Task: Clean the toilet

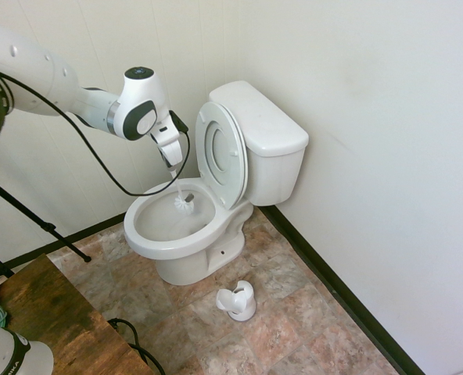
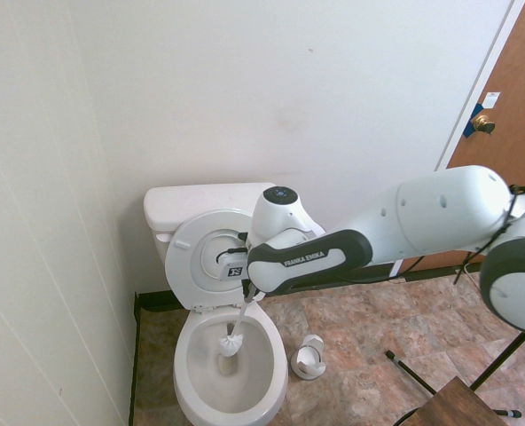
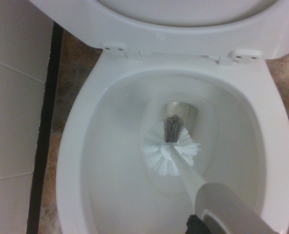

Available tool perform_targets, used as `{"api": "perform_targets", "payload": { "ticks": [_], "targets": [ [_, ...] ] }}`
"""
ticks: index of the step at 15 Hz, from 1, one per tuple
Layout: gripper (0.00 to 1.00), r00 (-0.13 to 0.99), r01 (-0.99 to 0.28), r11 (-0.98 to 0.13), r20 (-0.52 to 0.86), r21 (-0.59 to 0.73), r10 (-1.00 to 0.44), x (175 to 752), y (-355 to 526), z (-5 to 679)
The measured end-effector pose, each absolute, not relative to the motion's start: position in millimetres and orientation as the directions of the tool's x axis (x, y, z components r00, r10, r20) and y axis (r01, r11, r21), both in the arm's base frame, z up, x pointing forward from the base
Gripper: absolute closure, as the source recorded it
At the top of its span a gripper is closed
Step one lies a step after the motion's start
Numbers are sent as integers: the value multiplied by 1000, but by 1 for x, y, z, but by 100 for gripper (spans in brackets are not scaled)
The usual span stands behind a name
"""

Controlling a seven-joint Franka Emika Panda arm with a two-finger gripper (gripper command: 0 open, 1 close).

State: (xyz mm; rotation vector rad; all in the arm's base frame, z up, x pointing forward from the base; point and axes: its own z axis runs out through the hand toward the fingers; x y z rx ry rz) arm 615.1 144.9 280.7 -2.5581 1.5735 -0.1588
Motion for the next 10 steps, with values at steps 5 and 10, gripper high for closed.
{"api": "perform_targets", "payload": {
  "ticks": [5,10],
  "targets": [
    [100,384,-908,-386,41,-165,-922,657,151,225],
    [100,346,-924,-352,68,-150,-936,675,154,190]
  ]
}}
